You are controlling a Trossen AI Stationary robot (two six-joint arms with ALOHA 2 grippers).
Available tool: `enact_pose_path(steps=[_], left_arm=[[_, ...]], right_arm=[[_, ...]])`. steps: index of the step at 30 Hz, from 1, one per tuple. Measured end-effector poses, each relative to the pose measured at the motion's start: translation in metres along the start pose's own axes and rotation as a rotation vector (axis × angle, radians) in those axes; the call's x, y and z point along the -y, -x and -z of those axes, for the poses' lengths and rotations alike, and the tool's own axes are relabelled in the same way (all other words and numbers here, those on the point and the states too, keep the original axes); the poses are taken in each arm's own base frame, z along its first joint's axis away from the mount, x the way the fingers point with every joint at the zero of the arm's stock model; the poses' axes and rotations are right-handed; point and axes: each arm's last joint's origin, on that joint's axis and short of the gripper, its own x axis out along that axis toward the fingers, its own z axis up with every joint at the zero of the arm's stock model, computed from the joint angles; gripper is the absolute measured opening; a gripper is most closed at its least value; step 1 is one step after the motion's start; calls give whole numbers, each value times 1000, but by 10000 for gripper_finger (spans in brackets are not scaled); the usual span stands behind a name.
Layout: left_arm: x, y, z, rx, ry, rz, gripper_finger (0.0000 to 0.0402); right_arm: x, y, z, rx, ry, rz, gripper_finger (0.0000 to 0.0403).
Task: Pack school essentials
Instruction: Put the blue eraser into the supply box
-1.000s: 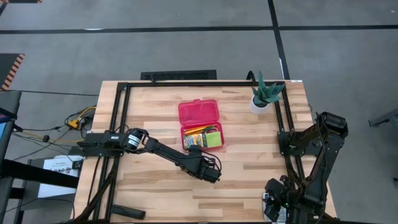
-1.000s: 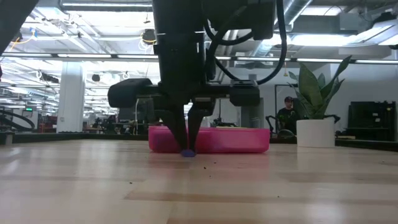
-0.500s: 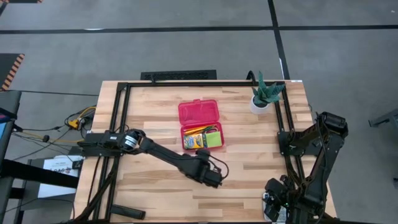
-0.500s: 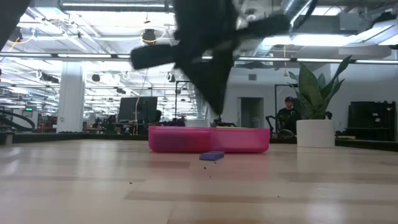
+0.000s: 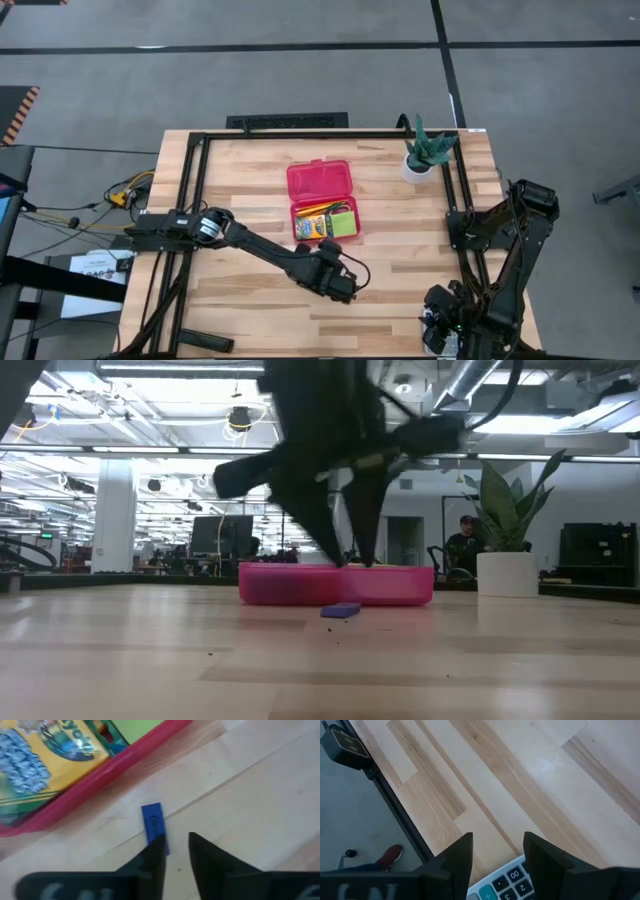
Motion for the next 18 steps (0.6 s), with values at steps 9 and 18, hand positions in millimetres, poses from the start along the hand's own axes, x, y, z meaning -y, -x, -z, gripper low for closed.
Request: enact_pose_path(steps=[9, 18], left_arm=[[-12, -15, 32, 132, 92, -62, 203], [-18, -48, 61, 292, 153, 70, 231]], right_arm=[[-1, 0, 0, -7, -7, -11, 182], [-2, 0, 1, -15, -13, -22, 182]])
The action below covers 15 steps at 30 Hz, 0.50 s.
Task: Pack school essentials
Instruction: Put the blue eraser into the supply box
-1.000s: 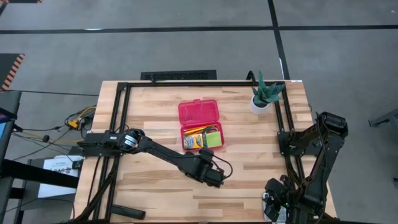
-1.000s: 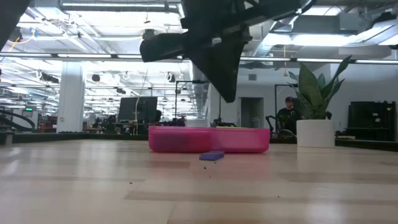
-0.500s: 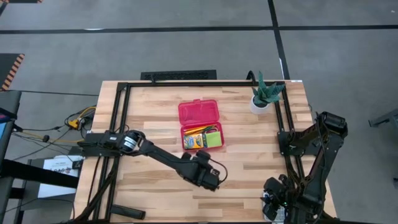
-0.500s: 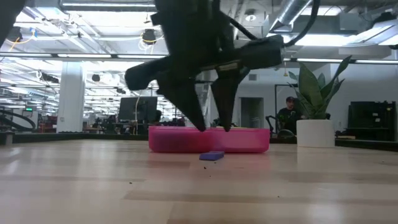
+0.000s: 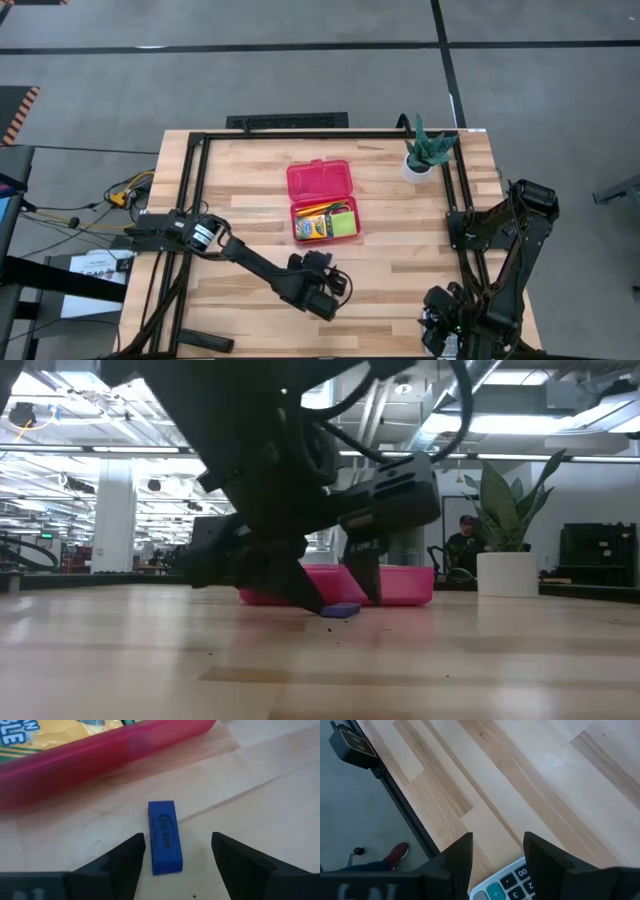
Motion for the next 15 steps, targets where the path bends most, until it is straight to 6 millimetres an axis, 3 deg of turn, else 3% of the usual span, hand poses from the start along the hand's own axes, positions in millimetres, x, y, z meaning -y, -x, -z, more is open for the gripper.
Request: enact_pose_path(steps=[4, 7, 15], left_arm=[[-13, -9, 12, 25, 24, 33, 220], [-20, -13, 17, 17, 12, 35, 190], [-23, -13, 19, -5, -117, 20, 22]], right_arm=[[-1, 0, 0, -8, -6, -9, 182], [-1, 0, 1, -20, -6, -6, 182], [-1, 0, 1, -30, -4, -1, 182]])
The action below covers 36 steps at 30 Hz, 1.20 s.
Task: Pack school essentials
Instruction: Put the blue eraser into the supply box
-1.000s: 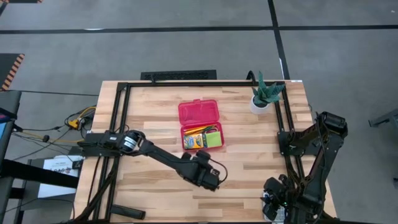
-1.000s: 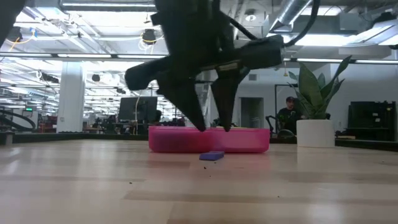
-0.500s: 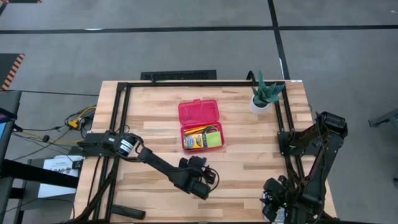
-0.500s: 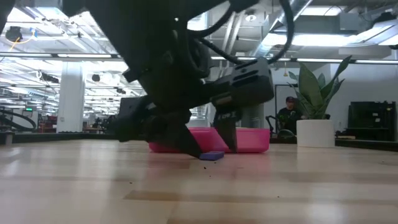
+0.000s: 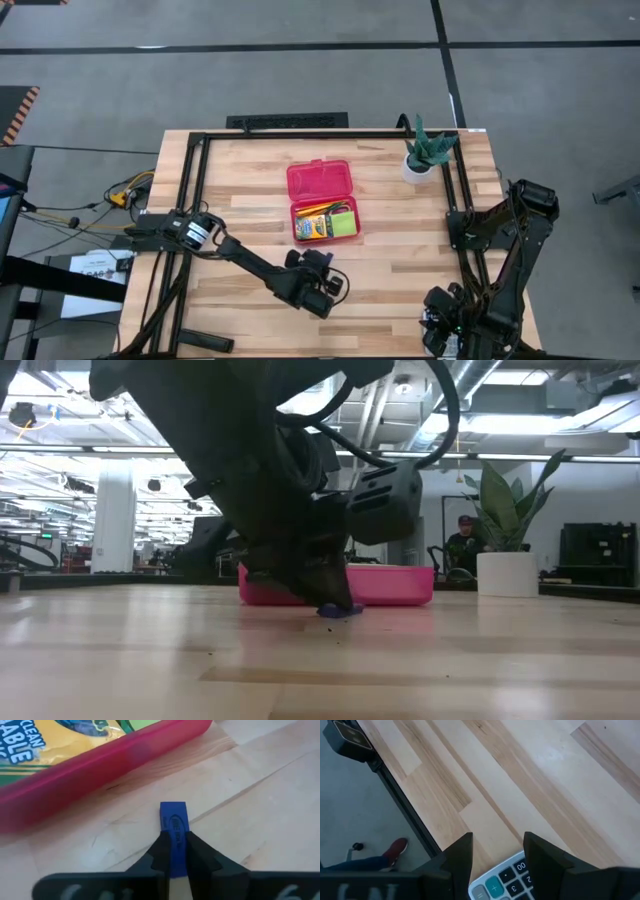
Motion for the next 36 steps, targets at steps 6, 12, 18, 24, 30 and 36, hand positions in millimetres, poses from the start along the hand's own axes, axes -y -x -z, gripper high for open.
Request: enact_pose_path(steps=[6, 12, 18, 24, 30, 36], left_arm=[[1, 7, -3, -26, 19, 22, 20], [6, 34, -23, -110, 29, 105, 5], [10, 57, -42, -133, 16, 183, 5], [10, 81, -62, -106, 18, 242, 3], [4, 114, -91, -35, -2, 297, 2], [-9, 121, -120, -34, -168, 280, 1]], right_arm=[[0, -1, -2, 2, -4, 3, 182], [0, -2, -4, 6, -10, 9, 182], [0, -2, -5, 12, -14, 11, 182], [-2, -4, -12, 114, 1, -6, 182], [-5, -13, -34, 157, 39, 28, 182], [-12, -21, -51, 168, 53, 5, 182]])
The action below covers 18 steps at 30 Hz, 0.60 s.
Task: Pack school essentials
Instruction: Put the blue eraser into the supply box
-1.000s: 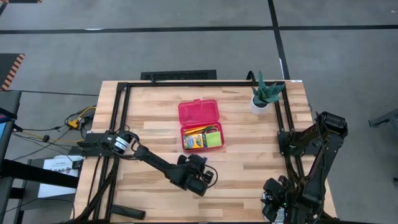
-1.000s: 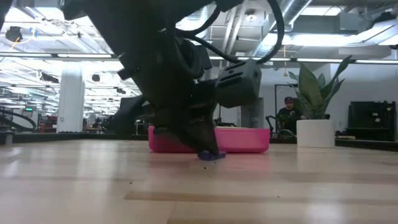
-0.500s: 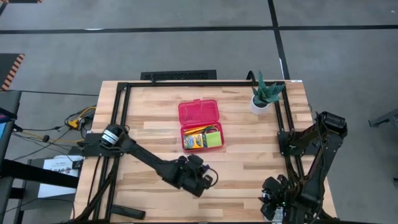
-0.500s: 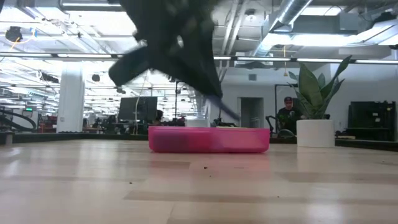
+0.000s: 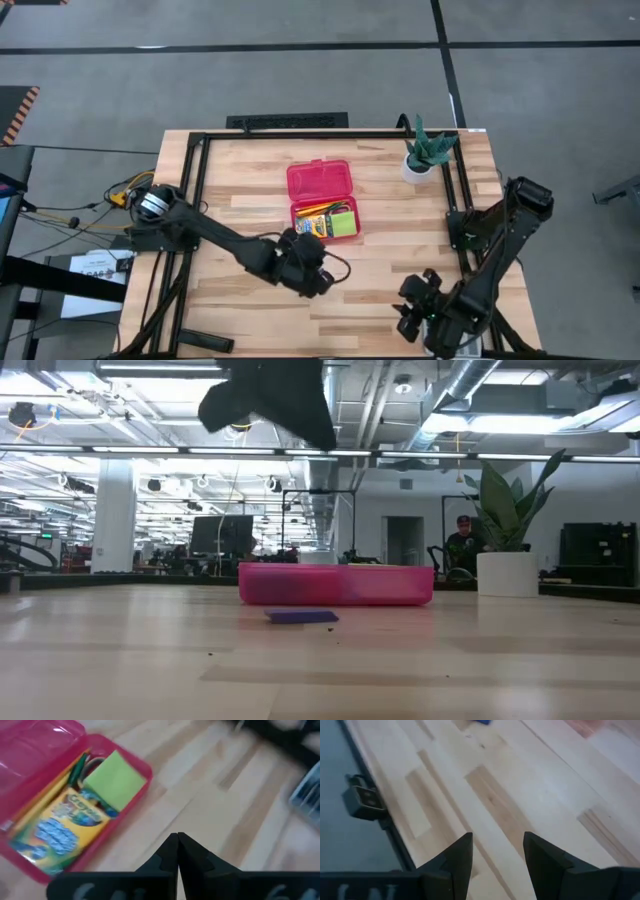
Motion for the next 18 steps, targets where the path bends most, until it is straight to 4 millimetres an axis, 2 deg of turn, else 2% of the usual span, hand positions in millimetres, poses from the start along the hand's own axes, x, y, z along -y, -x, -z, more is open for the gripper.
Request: enact_pose_path(steps=[3, 6, 11, 18], left_arm=[[-3, -8, 8, -88, -114, -11, 8], [3, -14, 24, -137, -223, 4, 38], [8, -36, 52, -131, -342, -58, 121], [10, -74, 86, -132, -362, -106, 227]], right_arm=[[-4, -2, -3, 4, 26, -33, 182], [-6, -4, -6, 10, 38, -50, 182], [-7, -4, -7, 15, 57, -56, 182], [-8, -4, -7, 15, 58, -60, 182]])
